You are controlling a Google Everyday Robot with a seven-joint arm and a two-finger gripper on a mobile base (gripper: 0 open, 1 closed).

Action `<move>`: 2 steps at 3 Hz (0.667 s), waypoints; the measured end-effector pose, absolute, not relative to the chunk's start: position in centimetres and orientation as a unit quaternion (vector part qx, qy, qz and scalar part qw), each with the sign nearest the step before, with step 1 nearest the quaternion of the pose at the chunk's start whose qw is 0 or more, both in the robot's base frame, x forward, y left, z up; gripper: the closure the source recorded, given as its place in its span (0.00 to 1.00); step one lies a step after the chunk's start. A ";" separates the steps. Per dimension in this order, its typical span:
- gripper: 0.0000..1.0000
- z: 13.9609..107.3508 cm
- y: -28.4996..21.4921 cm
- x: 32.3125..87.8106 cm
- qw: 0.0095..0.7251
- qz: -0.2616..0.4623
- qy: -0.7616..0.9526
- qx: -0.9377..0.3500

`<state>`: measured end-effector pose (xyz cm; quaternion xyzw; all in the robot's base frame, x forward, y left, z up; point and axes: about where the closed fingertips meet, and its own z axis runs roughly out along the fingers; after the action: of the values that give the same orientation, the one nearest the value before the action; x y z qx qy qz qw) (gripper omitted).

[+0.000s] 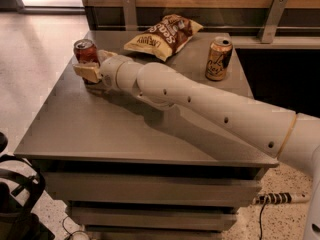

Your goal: Knock coke can over

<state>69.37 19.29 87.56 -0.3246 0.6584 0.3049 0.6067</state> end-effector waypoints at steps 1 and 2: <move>0.64 87.6 19.5 69.3 0.606 0.306 0.658 -0.325; 0.87 87.6 19.7 69.2 0.606 0.307 0.657 -0.326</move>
Offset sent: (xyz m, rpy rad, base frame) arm -0.0005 0.0014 0.0001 0.0003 -0.0001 0.0021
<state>69.23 19.65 87.60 -0.3262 0.6574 0.3067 0.6061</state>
